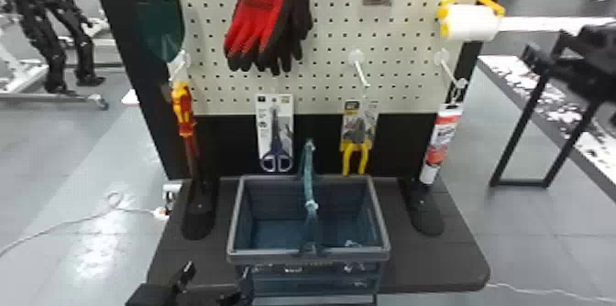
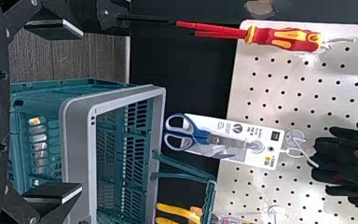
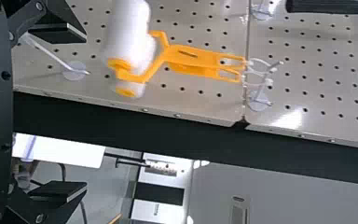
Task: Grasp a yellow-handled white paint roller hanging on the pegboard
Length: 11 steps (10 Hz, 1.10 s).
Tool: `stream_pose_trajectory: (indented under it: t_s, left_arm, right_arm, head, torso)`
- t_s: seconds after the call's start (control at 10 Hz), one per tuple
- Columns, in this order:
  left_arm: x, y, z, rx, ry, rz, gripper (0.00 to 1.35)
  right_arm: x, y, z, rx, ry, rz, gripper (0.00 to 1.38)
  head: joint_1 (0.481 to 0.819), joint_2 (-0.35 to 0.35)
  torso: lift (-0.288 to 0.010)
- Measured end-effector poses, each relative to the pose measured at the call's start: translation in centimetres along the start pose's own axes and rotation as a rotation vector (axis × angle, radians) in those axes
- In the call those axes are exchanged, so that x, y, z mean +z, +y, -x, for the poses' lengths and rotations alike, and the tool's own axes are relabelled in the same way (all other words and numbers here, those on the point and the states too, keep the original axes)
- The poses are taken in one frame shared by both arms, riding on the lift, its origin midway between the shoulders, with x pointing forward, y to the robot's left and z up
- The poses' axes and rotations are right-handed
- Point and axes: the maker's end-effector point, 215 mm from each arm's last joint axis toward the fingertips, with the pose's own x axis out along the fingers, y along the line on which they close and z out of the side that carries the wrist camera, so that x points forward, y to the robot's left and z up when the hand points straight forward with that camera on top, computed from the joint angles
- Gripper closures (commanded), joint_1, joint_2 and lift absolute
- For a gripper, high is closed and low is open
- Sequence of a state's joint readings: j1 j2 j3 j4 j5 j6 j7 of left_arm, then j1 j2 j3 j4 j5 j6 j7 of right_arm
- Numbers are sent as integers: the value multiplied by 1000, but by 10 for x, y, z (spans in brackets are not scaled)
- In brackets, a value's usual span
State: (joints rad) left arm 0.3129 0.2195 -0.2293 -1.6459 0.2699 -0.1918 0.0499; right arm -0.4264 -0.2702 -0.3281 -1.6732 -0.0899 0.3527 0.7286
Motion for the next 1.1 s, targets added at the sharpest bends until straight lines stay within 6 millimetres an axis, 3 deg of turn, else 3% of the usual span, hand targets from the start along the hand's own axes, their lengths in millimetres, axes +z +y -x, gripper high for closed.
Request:
stream_pose_trajectory:
  t_s: [0.2,0.4,0.7,1.1]
  left_arm:
    - [2,0,-4,-6,-2,-7,151]
    - [2,-2,-6,-10,0,-9,153]
    - [1,-7,-11,-21,1,-6,153]
    - [0,-19,-20,-50,4,-5,153]
  right_arm:
    - [32,-5,-15,82,-13,-36,176]
    - [58,12,-33,236,0,-72,179]
    - [64,41,-56,411,38,-143,180]
    - [60,73,-67,620,76,-262,174]
  head:
    - [549,0]
    - [549,0]
    - [549,0]
    - [549,0]
  torso:
    - [-100]
    - [-100]
    - [-100]
    - [-100]
